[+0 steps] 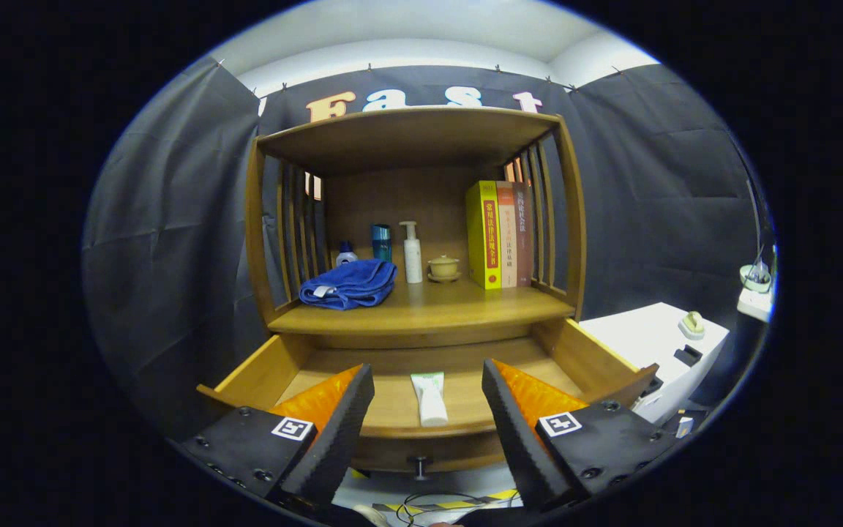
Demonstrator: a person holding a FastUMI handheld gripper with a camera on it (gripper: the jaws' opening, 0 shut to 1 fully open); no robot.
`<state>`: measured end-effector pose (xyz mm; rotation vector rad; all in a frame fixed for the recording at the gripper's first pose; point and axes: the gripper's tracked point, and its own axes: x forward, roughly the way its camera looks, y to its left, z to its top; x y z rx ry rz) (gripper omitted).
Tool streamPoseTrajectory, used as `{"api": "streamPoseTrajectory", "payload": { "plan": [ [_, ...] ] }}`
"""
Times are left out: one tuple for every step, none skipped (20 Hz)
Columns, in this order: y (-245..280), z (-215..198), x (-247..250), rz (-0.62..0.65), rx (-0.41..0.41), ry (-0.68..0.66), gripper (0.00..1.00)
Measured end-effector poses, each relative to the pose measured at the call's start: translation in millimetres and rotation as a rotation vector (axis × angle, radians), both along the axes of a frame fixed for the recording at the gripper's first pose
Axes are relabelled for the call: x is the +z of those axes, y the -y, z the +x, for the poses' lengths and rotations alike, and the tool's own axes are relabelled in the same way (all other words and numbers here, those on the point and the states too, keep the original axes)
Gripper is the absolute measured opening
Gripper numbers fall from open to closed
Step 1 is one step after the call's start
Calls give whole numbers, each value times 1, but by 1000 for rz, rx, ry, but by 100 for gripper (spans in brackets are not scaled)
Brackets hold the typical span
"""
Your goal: Pull open the drawer, take out the items inside it, and place them on the countertop above the cabinet.
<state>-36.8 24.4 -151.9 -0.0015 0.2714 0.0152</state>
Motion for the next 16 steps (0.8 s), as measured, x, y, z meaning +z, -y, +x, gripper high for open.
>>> {"api": "streamPoseTrajectory", "payload": {
  "plan": [
    [0, 9, 8, -1, 4, -16, 97],
    [-1, 20, 14, -2, 12, -33, 97],
    [-1, 30, 18, -9, 19, -57, 97],
    [-2, 41, 20, -20, 33, -80, 97],
    [-4, 52, 20, -29, 48, -112, 97],
    [-9, 60, 19, -7, 72, -149, 97],
    [-16, 69, 16, 23, 94, -190, 97],
    [-18, 78, 11, 43, 107, -237, 97],
    [-17, 88, 5, 55, 119, -286, 97],
    [-17, 96, -2, 63, 124, -330, 97],
    [-16, 102, -11, 68, 125, -384, 97],
    [-16, 107, -22, 81, 127, -443, 97],
    [-16, 112, -33, 86, 119, -497, 97],
    [-13, 118, -43, 78, 110, -546, 97],
    [-10, 121, -56, 58, 105, -598, 97],
    [-10, 121, -66, 45, 106, -651, 97]
  ]
}}
